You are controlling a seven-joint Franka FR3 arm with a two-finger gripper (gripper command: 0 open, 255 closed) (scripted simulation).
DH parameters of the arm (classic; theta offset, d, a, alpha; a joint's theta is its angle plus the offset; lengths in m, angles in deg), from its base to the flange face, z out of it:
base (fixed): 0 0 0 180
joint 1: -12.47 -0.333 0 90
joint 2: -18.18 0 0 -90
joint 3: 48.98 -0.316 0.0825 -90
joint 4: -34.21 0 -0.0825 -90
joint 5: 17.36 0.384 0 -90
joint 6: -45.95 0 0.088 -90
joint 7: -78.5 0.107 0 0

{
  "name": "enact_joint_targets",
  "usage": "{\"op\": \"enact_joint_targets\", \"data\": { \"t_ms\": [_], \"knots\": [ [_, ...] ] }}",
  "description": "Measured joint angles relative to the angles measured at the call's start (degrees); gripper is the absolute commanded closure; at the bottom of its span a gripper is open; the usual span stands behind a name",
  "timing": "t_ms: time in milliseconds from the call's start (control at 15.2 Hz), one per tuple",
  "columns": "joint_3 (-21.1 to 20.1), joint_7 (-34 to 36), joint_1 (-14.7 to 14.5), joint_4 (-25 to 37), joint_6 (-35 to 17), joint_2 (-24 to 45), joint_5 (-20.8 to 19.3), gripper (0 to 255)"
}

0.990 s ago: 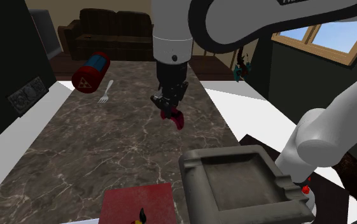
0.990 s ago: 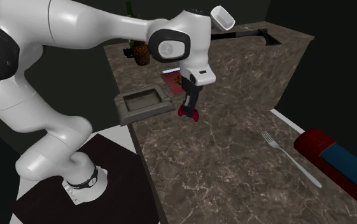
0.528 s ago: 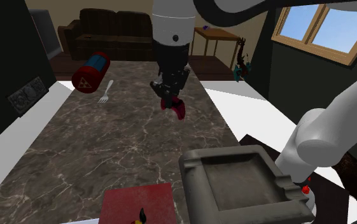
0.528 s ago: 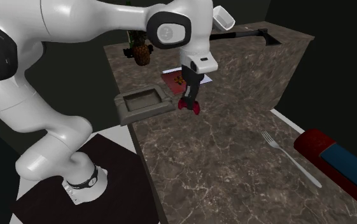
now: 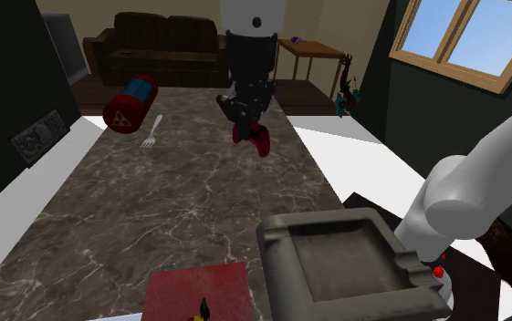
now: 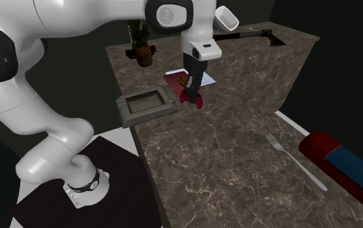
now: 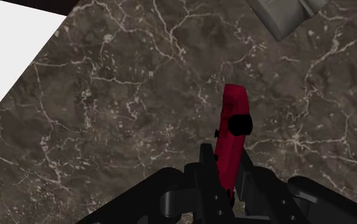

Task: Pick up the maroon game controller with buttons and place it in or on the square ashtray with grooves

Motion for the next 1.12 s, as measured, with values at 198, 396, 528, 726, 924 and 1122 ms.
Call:
{"op": "enact_joint_targets", "data": {
  "t_ms": [198, 396, 528, 726, 924, 1122],
  "knots": [
    [0.18, 0.5, -1.32, -2.82, 1.11, -4.51, 2.34, 255],
    [0.58, 1.08, -3.25, -6.89, 2.15, -10.27, 5.19, 255],
    [0.4, 2.04, -4.46, -8.43, 3.08, -13.06, 6.69, 255],
    [0.0, 3.98, -6.93, -11.43, 4.74, -18.3, 9.47, 255],
    [-0.78, 6.38, -9.04, -12.6, 6.82, -22.08, 11.77, 255],
    [-1.43, 8.82, -11.22, -13.45, 9.2, -25.86, 14.03, 255]
  ]
}}
